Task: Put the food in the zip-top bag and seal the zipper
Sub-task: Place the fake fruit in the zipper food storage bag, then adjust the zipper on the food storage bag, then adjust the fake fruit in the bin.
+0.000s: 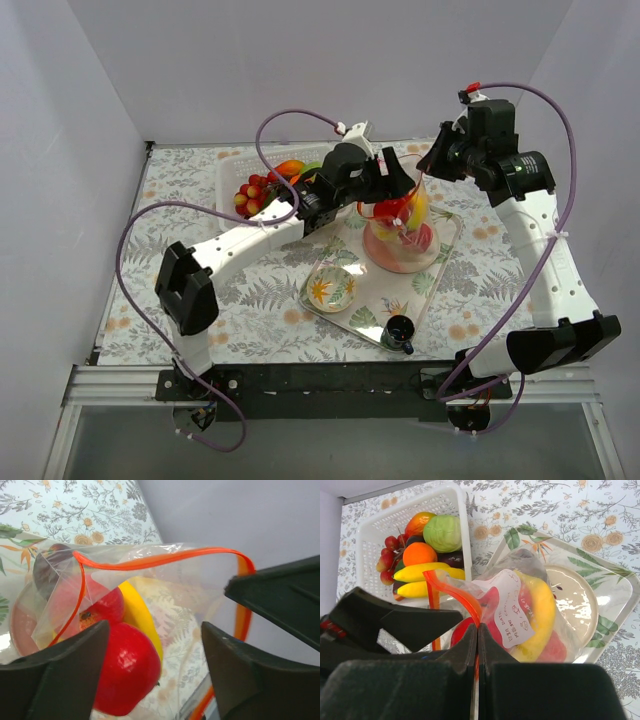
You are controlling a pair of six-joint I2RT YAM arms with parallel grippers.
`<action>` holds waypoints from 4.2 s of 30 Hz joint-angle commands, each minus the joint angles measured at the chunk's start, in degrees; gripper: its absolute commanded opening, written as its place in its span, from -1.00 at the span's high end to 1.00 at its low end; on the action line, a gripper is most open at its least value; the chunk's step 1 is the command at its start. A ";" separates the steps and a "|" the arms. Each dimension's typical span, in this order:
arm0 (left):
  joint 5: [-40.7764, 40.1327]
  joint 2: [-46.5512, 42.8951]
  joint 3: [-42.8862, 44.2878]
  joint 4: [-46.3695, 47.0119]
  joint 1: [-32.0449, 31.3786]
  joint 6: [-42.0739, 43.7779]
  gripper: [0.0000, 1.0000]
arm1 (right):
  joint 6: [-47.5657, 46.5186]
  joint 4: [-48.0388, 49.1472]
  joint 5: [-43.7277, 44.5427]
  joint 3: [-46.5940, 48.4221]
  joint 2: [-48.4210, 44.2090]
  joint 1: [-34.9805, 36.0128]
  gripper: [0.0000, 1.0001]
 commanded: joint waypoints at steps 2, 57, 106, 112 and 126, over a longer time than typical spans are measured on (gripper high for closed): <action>-1.14 -11.32 -2.08 -1.05 -0.10 1.15 -0.27 | -0.14 2.68 -0.04 3.31 -0.53 -0.02 0.97; -8.35 -1.31 9.44 -17.76 2.98 2.11 1.00 | -4.71 2.06 2.86 2.60 -1.15 -5.29 0.97; 2.99 -25.04 -13.41 -9.93 11.58 7.74 -0.65 | -4.89 2.85 3.03 5.06 -8.97 -0.54 0.97; 2.82 -26.45 -14.04 -9.67 12.55 7.74 -0.65 | -4.80 2.94 3.12 4.45 -8.79 -0.46 0.97; -0.18 -18.39 -10.79 -11.08 21.25 11.69 -0.58 | -3.39 5.66 0.40 -0.99 -10.72 -0.54 0.97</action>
